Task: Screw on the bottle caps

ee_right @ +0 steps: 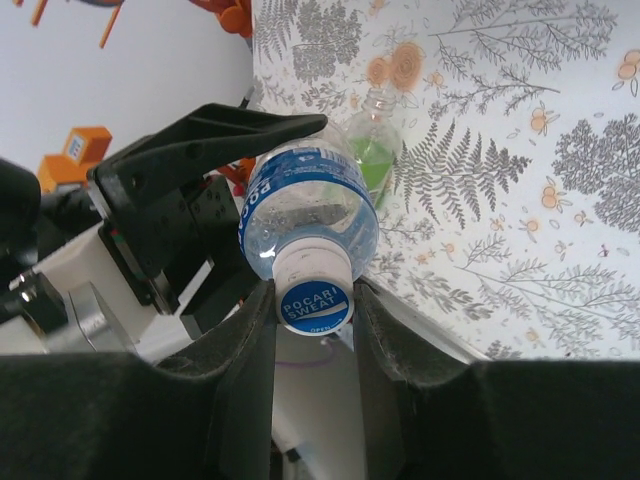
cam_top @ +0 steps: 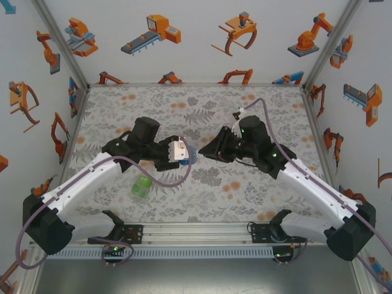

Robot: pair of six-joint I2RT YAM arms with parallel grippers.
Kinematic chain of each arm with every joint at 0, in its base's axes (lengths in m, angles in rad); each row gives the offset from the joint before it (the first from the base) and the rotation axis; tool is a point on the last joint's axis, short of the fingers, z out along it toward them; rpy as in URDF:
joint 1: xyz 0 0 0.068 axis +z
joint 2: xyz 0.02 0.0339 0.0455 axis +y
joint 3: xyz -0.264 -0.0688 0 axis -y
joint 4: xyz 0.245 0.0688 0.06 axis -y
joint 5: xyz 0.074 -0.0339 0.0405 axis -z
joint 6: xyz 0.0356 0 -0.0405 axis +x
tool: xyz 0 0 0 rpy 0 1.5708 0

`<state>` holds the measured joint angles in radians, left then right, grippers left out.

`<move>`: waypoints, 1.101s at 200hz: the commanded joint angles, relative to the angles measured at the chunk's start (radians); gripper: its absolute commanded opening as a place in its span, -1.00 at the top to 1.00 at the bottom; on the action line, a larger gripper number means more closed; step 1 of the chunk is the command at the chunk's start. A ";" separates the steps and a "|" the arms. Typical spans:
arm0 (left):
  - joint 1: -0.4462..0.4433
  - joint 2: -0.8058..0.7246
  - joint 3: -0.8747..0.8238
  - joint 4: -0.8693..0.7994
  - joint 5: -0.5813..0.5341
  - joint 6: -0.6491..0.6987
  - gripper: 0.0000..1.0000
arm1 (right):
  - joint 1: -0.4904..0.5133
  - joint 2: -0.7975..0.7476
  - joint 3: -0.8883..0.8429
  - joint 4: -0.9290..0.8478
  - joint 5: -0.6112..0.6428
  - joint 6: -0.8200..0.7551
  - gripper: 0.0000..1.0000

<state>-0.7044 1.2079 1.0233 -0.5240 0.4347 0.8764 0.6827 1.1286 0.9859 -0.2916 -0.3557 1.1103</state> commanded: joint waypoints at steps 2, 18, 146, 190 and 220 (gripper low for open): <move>-0.015 0.000 0.009 0.094 0.083 0.011 1.00 | -0.006 0.034 0.013 -0.006 -0.008 0.088 1.00; -0.016 -0.001 0.007 0.094 0.082 0.012 1.00 | -0.011 0.030 0.029 -0.016 -0.007 0.046 1.00; -0.018 -0.007 0.027 0.042 0.077 0.012 1.00 | -0.014 -0.187 0.102 -0.022 -0.209 -1.295 -0.01; -0.018 -0.013 0.051 -0.015 0.172 0.025 1.00 | -0.014 -0.222 0.029 0.011 -0.338 -1.693 -0.02; -0.019 -0.019 0.069 -0.053 0.213 0.043 1.00 | -0.012 -0.219 0.003 0.041 -0.379 -1.761 -0.03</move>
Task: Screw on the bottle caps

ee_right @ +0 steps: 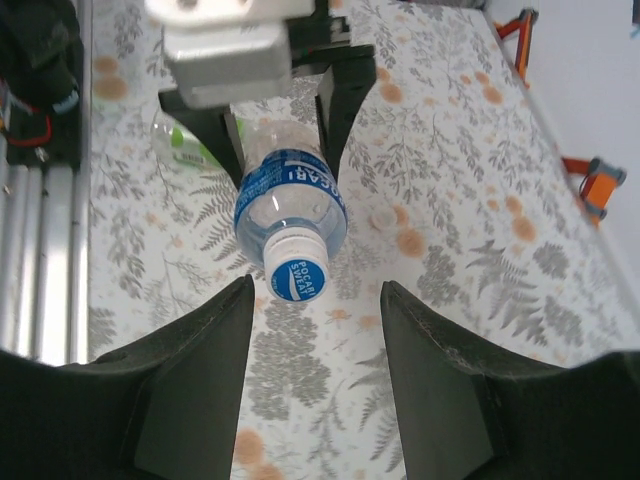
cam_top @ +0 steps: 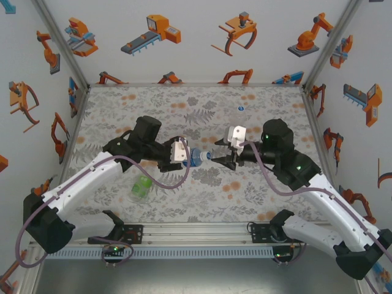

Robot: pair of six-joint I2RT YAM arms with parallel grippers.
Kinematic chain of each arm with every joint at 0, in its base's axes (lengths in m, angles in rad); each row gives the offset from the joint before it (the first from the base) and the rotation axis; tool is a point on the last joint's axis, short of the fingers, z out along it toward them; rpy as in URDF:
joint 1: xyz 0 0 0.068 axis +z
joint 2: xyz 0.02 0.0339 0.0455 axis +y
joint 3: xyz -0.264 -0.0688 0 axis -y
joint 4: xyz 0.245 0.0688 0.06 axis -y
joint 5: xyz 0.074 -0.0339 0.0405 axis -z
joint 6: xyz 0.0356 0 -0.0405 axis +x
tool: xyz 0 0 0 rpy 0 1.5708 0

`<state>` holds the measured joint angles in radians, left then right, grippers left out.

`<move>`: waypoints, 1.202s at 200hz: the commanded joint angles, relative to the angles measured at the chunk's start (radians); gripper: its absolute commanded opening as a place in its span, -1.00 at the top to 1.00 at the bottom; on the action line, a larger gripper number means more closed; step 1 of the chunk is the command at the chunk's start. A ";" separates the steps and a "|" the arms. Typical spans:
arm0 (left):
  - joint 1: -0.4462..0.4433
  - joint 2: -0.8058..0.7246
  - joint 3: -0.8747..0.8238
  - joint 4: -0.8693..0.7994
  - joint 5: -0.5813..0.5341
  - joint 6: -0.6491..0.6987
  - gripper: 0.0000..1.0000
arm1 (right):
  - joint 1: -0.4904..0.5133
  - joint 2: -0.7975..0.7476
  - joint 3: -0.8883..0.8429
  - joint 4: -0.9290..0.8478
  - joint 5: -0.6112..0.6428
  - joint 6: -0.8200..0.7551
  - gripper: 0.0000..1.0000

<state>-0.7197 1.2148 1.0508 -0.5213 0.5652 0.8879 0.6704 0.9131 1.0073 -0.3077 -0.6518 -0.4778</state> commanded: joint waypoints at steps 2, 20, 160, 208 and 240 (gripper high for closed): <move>-0.003 -0.026 0.044 -0.058 0.085 0.033 1.00 | 0.000 -0.004 -0.019 0.059 -0.086 -0.173 -0.03; -0.006 -0.025 0.054 -0.080 0.101 0.039 1.00 | 0.000 -0.002 -0.037 0.081 -0.126 -0.175 -0.04; -0.014 -0.024 0.061 -0.088 0.099 0.043 1.00 | 0.018 0.046 -0.039 0.059 -0.227 -0.170 0.14; -0.013 -0.023 0.058 -0.088 0.093 0.041 1.00 | 0.021 0.043 -0.041 0.045 -0.174 -0.173 0.23; -0.013 -0.026 0.058 -0.089 0.091 0.040 1.00 | 0.024 0.047 -0.046 0.041 -0.181 -0.173 0.22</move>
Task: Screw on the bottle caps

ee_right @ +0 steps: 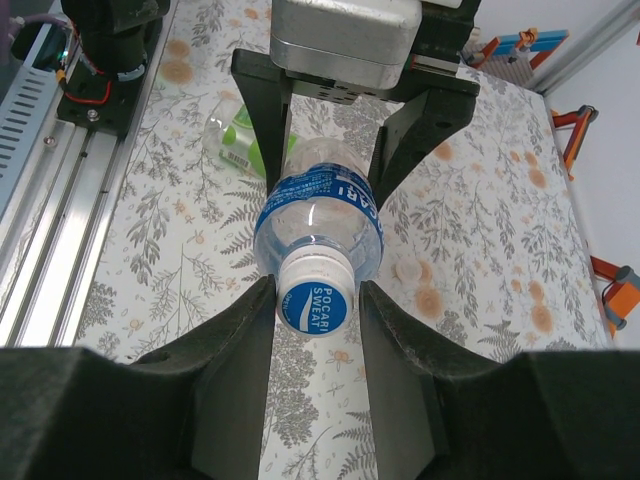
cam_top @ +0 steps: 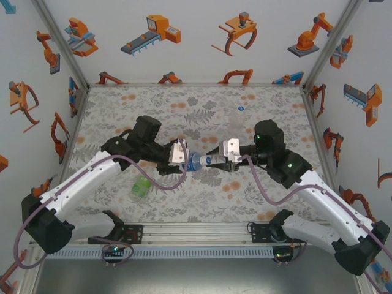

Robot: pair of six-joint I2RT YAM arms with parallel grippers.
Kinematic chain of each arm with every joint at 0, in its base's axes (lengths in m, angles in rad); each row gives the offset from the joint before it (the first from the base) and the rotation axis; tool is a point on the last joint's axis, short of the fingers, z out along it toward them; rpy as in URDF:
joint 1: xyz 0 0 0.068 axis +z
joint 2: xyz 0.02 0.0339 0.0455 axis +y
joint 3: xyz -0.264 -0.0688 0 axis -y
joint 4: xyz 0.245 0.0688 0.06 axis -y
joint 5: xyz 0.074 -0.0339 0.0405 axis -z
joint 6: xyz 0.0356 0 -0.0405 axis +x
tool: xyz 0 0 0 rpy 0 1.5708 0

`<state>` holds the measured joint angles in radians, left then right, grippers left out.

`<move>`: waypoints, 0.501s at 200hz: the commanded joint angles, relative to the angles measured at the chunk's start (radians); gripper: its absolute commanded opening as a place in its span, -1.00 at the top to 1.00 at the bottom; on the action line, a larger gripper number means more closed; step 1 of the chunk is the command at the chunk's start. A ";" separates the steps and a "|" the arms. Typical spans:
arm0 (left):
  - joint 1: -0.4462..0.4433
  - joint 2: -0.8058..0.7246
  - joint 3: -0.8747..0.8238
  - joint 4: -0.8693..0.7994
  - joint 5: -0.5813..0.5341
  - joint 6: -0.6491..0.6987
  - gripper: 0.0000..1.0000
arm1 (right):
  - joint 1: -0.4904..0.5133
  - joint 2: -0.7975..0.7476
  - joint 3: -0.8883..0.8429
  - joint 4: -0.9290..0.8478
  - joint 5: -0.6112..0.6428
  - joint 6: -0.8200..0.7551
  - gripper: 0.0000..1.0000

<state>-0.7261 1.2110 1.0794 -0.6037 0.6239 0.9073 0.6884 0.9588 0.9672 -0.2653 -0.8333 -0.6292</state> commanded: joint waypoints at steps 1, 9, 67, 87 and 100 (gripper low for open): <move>-0.006 -0.022 0.030 -0.006 0.032 0.021 1.00 | 0.006 0.000 -0.006 -0.001 0.001 -0.021 0.22; -0.006 -0.022 0.030 -0.006 0.031 0.019 1.00 | 0.010 0.001 -0.005 -0.004 0.002 -0.022 0.22; -0.008 -0.024 0.024 0.002 0.031 0.015 1.00 | 0.019 0.006 0.001 -0.023 0.001 -0.021 0.21; -0.007 -0.024 0.022 0.004 0.031 0.016 1.00 | 0.020 0.005 0.000 -0.025 0.002 -0.020 0.20; -0.006 -0.023 0.022 0.004 0.033 0.016 1.00 | 0.022 0.005 0.001 -0.028 0.005 -0.020 0.20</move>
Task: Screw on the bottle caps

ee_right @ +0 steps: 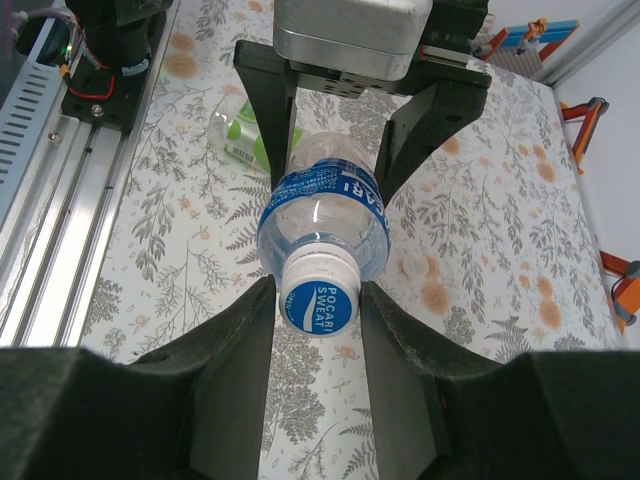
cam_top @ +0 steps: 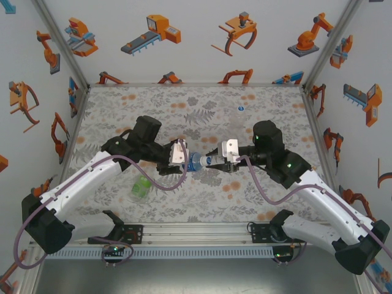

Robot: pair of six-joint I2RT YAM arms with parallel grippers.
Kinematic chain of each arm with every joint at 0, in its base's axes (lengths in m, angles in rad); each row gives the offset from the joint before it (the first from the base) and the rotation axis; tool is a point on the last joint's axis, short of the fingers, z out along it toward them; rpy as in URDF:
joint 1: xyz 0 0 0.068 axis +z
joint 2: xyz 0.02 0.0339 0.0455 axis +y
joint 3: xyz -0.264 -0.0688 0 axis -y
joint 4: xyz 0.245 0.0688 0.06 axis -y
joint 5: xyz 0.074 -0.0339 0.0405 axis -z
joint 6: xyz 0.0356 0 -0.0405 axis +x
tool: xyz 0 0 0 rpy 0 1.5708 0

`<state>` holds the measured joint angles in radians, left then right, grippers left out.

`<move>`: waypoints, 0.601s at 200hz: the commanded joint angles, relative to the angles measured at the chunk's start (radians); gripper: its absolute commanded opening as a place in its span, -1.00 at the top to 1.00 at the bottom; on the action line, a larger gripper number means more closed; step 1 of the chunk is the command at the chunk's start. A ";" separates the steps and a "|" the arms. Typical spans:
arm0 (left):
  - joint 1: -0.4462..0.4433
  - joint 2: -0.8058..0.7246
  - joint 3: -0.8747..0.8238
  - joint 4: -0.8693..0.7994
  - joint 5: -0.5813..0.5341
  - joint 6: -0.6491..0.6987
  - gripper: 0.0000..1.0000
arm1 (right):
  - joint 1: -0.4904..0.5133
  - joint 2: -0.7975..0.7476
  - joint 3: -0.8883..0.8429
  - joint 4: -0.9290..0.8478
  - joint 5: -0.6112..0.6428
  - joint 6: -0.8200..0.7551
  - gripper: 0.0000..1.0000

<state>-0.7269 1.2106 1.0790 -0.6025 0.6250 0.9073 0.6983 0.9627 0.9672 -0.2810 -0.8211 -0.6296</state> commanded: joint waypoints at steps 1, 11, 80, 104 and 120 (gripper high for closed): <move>-0.006 -0.023 0.022 0.004 0.031 0.015 1.00 | 0.012 0.001 0.001 -0.012 -0.007 -0.019 0.20; -0.006 -0.023 0.023 0.003 0.031 0.016 1.00 | 0.013 0.002 0.004 -0.015 -0.007 -0.021 0.18; -0.007 -0.023 0.023 0.006 0.033 0.015 1.00 | 0.026 0.002 -0.004 -0.005 0.045 0.023 0.40; -0.007 -0.023 0.021 0.010 0.029 0.014 1.00 | 0.027 0.004 -0.039 0.105 0.114 0.269 0.72; -0.007 -0.022 0.017 0.021 0.010 0.006 1.00 | 0.029 0.010 -0.063 0.174 0.180 0.520 0.92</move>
<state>-0.7273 1.2095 1.0794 -0.6079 0.6140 0.9092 0.7181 0.9627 0.9474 -0.2295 -0.7437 -0.4706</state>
